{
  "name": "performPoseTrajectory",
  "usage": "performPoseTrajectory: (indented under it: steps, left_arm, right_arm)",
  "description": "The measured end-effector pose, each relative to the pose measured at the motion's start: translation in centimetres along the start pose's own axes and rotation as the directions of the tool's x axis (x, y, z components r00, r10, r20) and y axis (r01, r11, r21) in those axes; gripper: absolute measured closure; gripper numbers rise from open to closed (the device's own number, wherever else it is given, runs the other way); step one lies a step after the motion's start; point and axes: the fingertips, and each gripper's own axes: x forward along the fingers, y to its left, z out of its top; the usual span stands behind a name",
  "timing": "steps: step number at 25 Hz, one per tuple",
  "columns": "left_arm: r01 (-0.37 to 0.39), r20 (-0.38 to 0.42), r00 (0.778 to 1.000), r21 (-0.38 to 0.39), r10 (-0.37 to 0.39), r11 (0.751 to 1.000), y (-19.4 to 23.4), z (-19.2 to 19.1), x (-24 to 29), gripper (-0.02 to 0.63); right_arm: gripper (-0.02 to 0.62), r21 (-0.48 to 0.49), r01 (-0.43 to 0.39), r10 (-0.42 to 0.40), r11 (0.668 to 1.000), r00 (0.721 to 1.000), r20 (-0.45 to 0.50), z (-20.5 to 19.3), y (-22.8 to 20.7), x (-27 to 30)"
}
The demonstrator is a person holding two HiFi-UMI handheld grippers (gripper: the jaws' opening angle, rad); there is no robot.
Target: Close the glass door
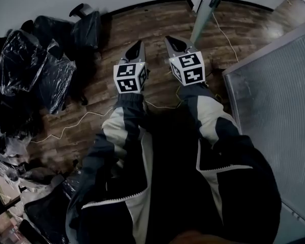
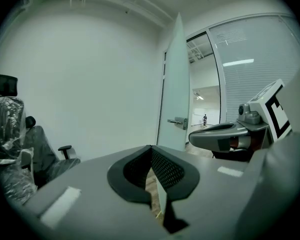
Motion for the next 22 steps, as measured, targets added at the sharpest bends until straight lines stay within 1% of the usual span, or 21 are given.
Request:
performPoseTrajectory:
  steps: [5,9,12,17,22]
  left_arm:
    - [0.086,-0.008,0.996,0.026,-0.086,0.996,6.7,2.5,7.5,0.603]
    - [0.149,0.003,0.989,0.053,-0.149,0.987,9.9,4.9,12.8,0.603]
    - [0.188,0.003,0.982,0.066,-0.188,0.98,11.4,6.0,15.7,0.603]
    - [0.231,0.001,0.973,0.053,-0.231,0.972,12.8,7.3,21.7,0.603]
    - [0.286,-0.019,0.958,0.06,-0.286,0.956,13.2,8.5,29.9,0.603]
  right_arm:
    - [0.589,0.024,0.106,-0.106,0.994,0.994,-0.006,3.1,-3.0,8.5]
    - [0.589,0.051,0.188,-0.188,0.981,0.982,-0.005,5.0,-5.8,13.0]
    - [0.589,0.059,0.226,-0.225,0.972,0.974,-0.023,5.5,-7.6,15.5]
    - [0.589,0.059,0.26,-0.258,0.964,0.966,-0.03,6.5,-11.4,20.0]
    - [0.589,0.078,0.292,-0.289,0.953,0.956,-0.045,6.4,-17.2,25.1]
